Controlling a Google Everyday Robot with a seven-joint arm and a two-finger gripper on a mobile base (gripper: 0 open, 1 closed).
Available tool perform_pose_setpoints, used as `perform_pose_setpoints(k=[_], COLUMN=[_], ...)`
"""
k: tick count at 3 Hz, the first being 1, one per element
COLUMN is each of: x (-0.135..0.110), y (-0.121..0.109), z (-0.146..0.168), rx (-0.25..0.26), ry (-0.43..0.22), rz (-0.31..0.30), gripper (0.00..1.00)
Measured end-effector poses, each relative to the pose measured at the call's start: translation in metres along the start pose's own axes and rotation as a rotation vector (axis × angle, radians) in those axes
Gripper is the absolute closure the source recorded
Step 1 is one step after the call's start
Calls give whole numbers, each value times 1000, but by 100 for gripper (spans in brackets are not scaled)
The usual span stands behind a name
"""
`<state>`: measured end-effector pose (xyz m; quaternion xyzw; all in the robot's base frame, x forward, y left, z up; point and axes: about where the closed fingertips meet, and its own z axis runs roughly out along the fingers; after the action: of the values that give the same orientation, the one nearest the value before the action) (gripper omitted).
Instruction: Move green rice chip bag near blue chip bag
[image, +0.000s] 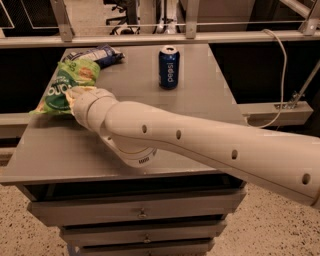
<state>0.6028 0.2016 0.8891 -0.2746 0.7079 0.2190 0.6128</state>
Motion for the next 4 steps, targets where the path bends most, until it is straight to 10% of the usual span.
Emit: perform_pose_setpoints(k=[4], x=[8], y=[-20], z=[33], rx=[85], ry=[-15], rz=[78], gripper=[100])
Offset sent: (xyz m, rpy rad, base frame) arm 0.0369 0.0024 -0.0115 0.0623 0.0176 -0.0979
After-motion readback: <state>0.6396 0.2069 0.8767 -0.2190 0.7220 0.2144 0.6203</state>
